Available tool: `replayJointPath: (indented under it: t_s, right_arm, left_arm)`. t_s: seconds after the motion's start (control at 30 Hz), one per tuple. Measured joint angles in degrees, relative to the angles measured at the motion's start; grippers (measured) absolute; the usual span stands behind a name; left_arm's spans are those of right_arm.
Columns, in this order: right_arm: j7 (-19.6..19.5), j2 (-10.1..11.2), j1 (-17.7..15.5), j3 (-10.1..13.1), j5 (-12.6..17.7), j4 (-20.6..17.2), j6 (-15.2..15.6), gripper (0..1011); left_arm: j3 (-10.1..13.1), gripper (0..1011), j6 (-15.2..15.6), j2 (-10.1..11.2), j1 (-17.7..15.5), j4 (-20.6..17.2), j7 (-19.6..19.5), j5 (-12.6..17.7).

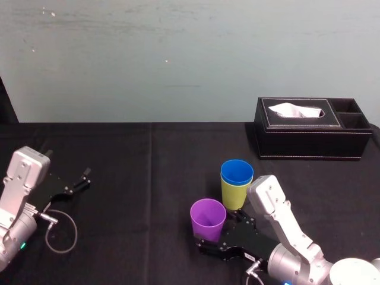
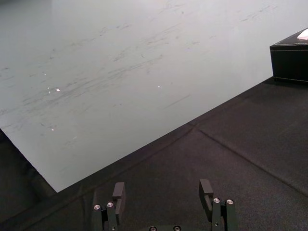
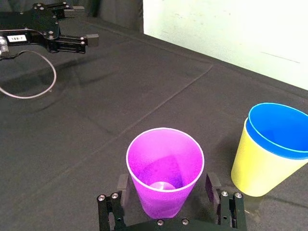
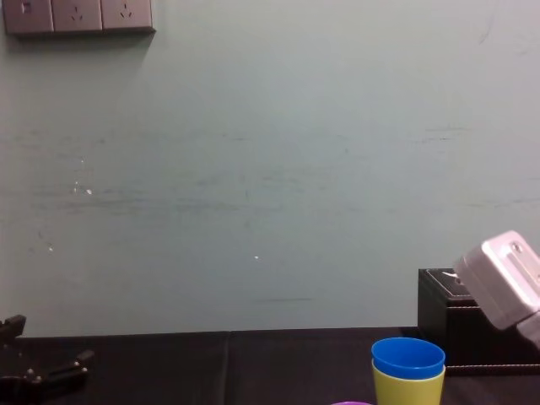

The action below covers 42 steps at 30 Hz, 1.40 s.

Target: Stack the three plastic cups sequentially using one hand.

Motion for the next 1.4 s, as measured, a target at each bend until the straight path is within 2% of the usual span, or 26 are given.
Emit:
replayJointPath:
  t_s: [1.4]
  right_arm:
    - [-0.5, -2.4, 1.3, -0.1, -1.6, 2.6, -0.5, 1000]
  left_arm:
    - [0.0, 1000, 0.0, 0.0, 0.0, 0.0, 0.0, 0.0]
